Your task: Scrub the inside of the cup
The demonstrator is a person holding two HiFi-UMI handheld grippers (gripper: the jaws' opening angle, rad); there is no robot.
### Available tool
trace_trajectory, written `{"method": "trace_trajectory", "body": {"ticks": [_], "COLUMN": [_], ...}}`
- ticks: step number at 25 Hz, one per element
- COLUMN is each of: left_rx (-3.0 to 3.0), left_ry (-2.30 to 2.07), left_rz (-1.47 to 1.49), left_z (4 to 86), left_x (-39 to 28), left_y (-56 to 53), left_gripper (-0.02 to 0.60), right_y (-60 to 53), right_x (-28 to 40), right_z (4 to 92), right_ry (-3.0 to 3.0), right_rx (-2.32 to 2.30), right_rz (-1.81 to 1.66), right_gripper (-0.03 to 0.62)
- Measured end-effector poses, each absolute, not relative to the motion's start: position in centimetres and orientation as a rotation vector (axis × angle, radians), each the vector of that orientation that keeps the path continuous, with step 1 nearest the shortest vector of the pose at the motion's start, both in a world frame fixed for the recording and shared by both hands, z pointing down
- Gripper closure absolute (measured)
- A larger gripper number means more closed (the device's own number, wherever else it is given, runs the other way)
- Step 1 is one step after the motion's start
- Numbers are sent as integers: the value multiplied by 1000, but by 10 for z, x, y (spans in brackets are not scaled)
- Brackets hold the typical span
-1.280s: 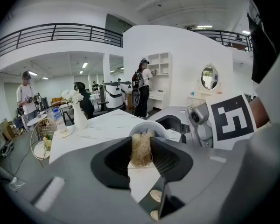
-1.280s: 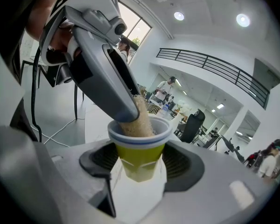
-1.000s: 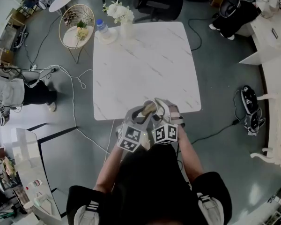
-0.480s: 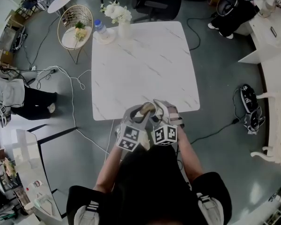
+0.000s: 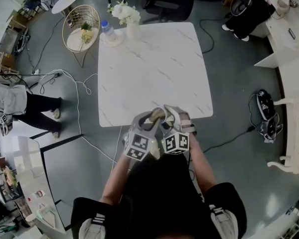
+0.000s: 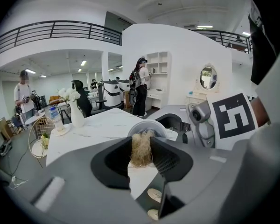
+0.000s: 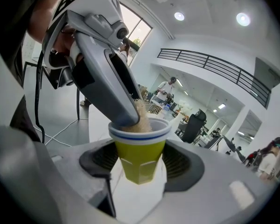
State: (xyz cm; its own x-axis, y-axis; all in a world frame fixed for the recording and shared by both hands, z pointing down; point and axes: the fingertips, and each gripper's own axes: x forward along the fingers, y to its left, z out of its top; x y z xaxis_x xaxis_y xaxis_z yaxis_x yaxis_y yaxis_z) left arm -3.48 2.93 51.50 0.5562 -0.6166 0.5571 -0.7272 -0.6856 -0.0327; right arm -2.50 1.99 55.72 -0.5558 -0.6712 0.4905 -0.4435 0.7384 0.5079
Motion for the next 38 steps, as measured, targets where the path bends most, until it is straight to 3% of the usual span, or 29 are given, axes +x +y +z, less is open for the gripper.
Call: {"method": "trace_trajectory", "body": {"ticks": [38], "left_rx": [2588], "left_ry": [-1115], "left_rz": [755], "left_z": [515], "left_x": [-30], "left_y": [28], "left_gripper": [451], "right_y": [19], "right_x": [-15], "right_z": [560], "right_ry": [-2205], "right_rx": [830], "right_rz": [-442], "right_gripper": [303]}}
